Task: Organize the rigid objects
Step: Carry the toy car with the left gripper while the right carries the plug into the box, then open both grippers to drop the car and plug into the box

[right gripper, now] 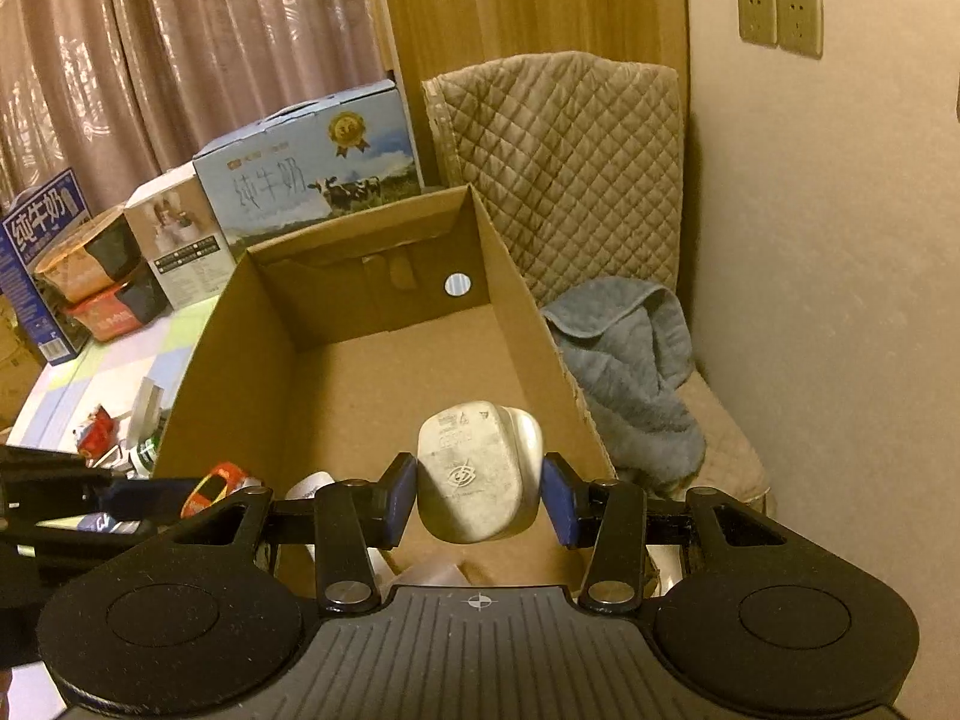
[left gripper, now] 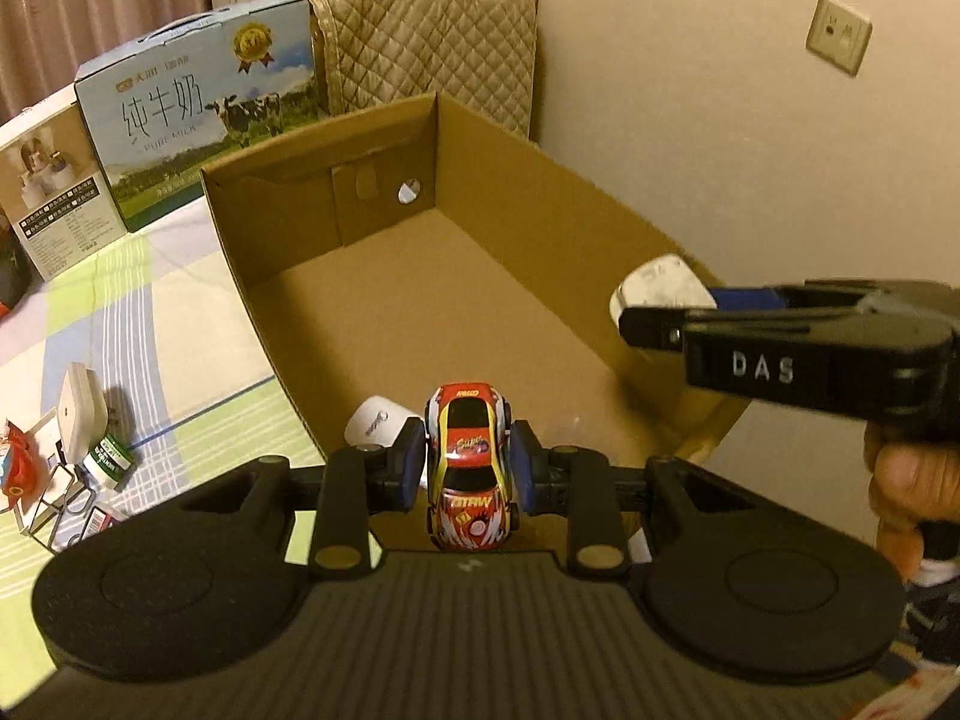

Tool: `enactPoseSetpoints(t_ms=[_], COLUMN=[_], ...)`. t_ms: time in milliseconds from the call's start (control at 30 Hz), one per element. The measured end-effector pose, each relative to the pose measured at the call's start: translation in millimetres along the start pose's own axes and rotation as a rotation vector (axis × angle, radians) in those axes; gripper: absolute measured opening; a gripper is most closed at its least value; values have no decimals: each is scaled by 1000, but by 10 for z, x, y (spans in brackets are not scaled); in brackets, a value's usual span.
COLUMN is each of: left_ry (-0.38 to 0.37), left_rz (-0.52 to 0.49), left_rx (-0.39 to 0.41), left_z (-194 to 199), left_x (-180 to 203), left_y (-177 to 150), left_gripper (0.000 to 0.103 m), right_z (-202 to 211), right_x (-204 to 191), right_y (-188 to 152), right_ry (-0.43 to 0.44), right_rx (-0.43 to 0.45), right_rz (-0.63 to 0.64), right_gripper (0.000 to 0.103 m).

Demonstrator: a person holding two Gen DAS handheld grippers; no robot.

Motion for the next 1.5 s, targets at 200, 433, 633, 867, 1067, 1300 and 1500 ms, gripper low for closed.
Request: enactPoseSetpoints(t_ms=[200, 433, 633, 867, 1067, 1300, 1500], left_ry=[29, 55, 74, 83, 98, 143, 191], left_rz=[13, 57, 92, 118, 146, 182, 220], left_rx=[38, 76, 97, 100, 96, 112, 132], left_z=[96, 284, 405, 448, 473, 682, 976], left_x=[-39, -222, -381, -496, -611, -822, -1010], left_y=[35, 65, 47, -11, -100, -233, -420], left_gripper=[43, 43, 43, 47, 61, 66, 75], right_z=[-63, -57, -110, -207, -214, 55, 360], right_x=[9, -63, -142, -213, -205, -235, -505], right_y=[-7, 5, -11, -15, -21, 45, 75], right_ry=[2, -24, -36, -44, -30, -17, 21], right_rx=[-13, -18, -38, -74, -62, 1, 38], right_rz=[-9, 43, 84, 110, 100, 58, 59], right_gripper=[42, 42, 42, 42, 44, 53, 59])
Point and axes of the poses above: each gripper's, at about its wrist camera, not at the fingertips, and z roughly against the way its jaws point, x to its right, y to its top, the point moved 1 cm from there along -z, roughly the way its jaws point, and after that the axes turned 8 degrees about z, right-handed, at the moved point
